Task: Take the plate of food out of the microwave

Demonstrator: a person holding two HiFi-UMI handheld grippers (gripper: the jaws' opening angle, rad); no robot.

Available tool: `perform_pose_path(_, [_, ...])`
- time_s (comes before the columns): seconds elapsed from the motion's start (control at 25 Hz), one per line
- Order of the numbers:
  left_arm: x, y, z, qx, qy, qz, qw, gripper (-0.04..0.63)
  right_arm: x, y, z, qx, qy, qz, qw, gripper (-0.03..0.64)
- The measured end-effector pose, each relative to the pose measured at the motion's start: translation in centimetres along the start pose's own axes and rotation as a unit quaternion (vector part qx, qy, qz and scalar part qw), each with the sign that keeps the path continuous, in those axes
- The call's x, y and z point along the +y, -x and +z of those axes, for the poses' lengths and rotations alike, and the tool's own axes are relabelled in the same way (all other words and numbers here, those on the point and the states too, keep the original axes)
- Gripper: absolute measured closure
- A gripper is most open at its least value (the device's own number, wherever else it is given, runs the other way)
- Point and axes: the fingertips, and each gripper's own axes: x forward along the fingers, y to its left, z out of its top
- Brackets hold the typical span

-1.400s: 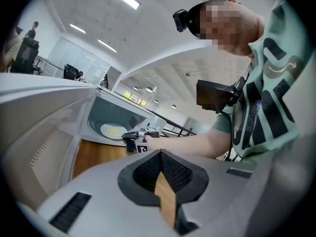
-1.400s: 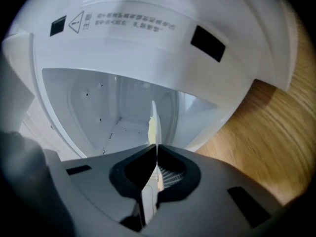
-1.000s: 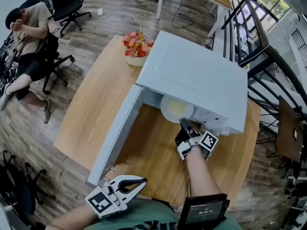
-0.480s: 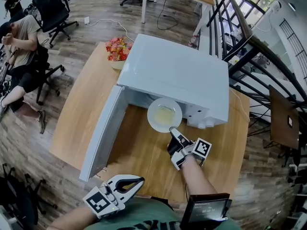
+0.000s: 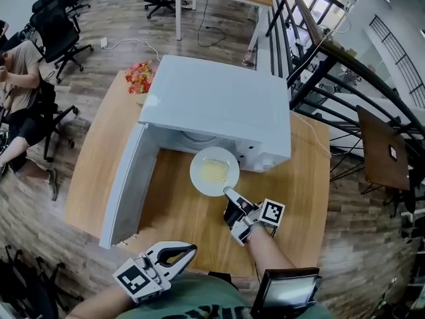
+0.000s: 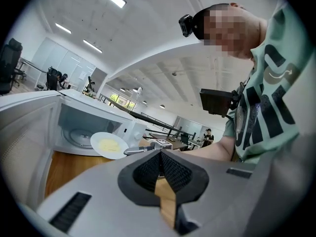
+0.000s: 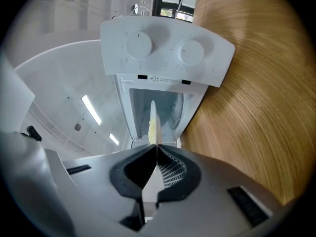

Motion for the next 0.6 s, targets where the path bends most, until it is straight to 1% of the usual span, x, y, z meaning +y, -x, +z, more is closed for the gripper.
perform_pose_path(0.32, [-1.3,-2.1,1.0,-0.003,-0.01,-0.017,0.9998,0.604,1.0,4.2,-0.2,-0.001,-0.002,0.006,1.0,0.603])
perform_pose_path(0.6, [-3.3,-5.2,1.8,0.004,-0.018,-0.045,0.9988,0.603,1.5,9.5,0.9,-0.025,-0.006,0.007,1.0,0.603])
